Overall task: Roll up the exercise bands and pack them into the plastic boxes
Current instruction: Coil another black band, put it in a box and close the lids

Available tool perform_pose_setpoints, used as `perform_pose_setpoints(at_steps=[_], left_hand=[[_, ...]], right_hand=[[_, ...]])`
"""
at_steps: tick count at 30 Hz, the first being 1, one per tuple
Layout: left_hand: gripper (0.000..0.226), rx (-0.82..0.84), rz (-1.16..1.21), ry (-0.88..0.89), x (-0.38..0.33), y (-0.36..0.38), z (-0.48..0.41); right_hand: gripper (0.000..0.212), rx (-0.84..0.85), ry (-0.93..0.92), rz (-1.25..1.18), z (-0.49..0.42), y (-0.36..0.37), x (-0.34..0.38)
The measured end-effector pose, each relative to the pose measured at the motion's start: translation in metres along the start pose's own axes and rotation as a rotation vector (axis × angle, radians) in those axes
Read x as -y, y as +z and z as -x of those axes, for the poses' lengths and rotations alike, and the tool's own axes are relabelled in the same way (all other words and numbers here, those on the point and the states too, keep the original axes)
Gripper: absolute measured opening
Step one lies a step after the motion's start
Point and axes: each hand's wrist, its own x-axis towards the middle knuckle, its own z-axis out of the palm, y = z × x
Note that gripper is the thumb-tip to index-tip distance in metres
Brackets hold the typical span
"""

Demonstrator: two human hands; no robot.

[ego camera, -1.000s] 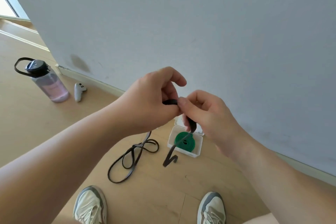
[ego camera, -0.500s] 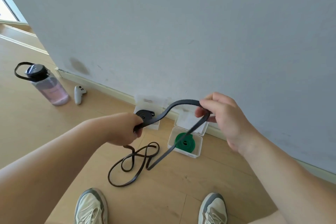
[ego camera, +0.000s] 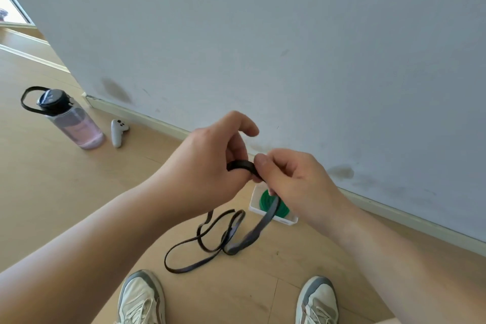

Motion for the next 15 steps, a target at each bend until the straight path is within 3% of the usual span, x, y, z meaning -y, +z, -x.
perform_pose_setpoints(at_steps=[3, 7, 10, 12, 15], left_hand=[[0.014, 0.182, 0.062, -0.127, 0.001, -0.002, -0.001], [0.050, 0.506, 0.040, -0.343, 0.027, -0.006, -0.007], [0.048, 0.719, -0.218, -0.409, 0.051, -0.004, -0.005], [0.038, 0.765, -0.409, -0.456, 0.065, 0.001, -0.001], [0.017, 0.695, -0.570, -0.490, 0.083, 0.001, -0.001]], right_hand=[[0.044, -0.017, -0.001, -0.044, -0.002, -0.004, -0.003], [0.046, -0.033, -0.022, -0.021, 0.001, -0.002, 0.001], [0.046, -0.121, -0.011, -0.036, -0.001, -0.012, 0.000], [0.048, -0.184, 0.023, -0.153, -0.004, -0.023, -0.002], [0.046, -0.290, 0.123, -0.299, -0.004, -0.038, -0.004]])
